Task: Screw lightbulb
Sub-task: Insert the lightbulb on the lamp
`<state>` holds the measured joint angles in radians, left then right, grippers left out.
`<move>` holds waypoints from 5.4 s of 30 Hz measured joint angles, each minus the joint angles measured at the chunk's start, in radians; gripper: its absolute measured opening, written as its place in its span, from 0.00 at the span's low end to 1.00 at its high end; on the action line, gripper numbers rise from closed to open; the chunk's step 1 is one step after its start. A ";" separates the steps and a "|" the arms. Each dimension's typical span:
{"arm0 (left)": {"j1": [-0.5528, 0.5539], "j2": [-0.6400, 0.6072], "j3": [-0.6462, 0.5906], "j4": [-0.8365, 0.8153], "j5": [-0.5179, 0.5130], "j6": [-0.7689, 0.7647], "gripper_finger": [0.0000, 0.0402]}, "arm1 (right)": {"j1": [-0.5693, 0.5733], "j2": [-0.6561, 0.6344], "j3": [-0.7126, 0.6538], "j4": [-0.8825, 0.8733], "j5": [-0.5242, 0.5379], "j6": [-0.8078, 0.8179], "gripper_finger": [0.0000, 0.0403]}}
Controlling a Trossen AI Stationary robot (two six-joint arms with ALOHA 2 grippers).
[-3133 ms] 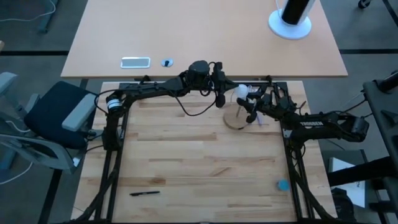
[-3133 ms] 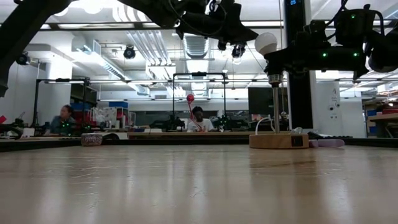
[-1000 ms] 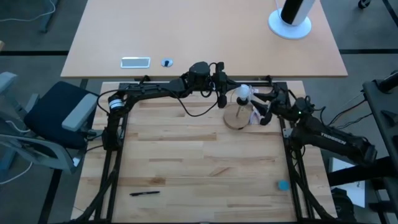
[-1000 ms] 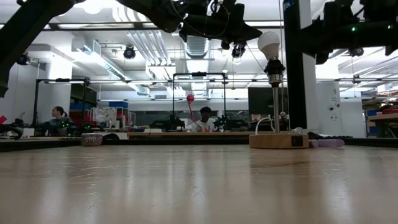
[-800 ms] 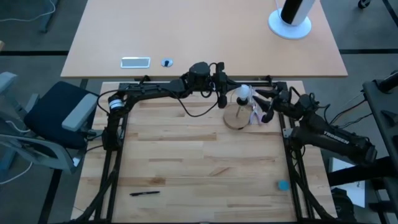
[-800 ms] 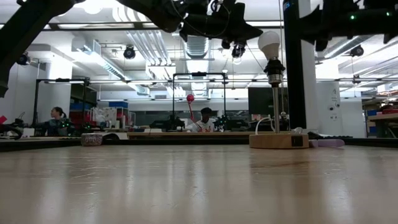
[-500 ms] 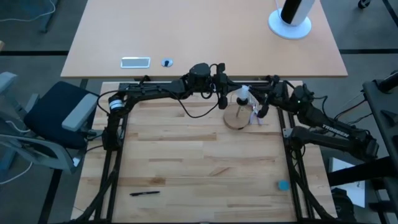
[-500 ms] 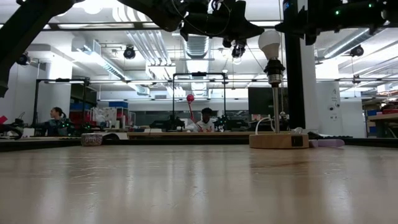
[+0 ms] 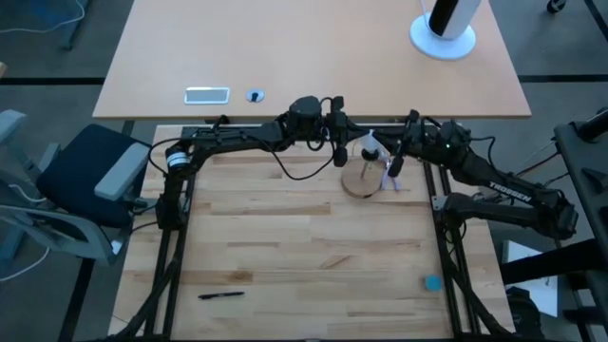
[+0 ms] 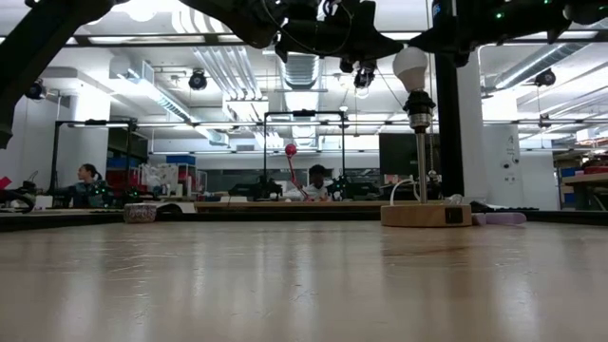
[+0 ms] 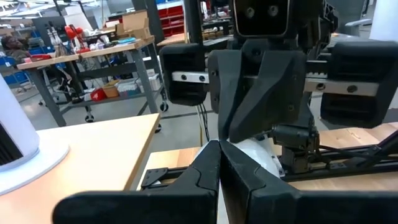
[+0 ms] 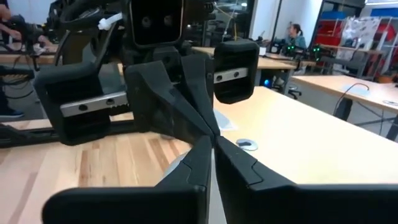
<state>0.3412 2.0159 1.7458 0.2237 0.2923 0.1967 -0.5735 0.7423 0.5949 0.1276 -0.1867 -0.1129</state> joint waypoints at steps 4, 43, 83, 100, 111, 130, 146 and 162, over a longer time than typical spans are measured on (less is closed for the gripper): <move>0.000 0.000 0.000 -0.003 -0.001 0.000 0.00 | 0.000 -0.004 -0.001 -0.016 0.003 0.004 0.03; -0.018 -0.021 0.001 -0.093 0.023 0.007 0.00 | 0.000 -0.049 0.003 -0.094 0.066 -0.025 0.03; -0.017 -0.016 0.001 -0.142 -0.053 0.024 0.00 | 0.030 -0.126 0.000 -0.267 0.214 -0.007 0.03; -0.016 -0.022 0.001 -0.187 -0.088 0.033 0.00 | 0.062 -0.146 0.000 -0.296 0.245 0.020 0.03; -0.026 -0.037 -0.001 -0.235 -0.065 0.033 0.00 | 0.061 -0.106 0.000 -0.271 0.271 -0.018 0.03; -0.026 -0.040 -0.001 -0.220 -0.079 0.059 0.00 | 0.061 -0.128 0.000 -0.362 0.270 0.049 0.03; -0.040 -0.062 0.002 -0.275 -0.016 0.053 0.00 | 0.061 -0.135 0.000 -0.294 0.278 -0.026 0.03; -0.035 -0.054 0.002 -0.221 -0.068 0.078 0.00 | 0.063 -0.126 0.000 -0.282 0.216 -0.006 0.03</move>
<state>0.3061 1.9621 1.7473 0.0025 0.2247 0.2744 -0.5103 0.6159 0.5945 -0.1541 0.0291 -0.1186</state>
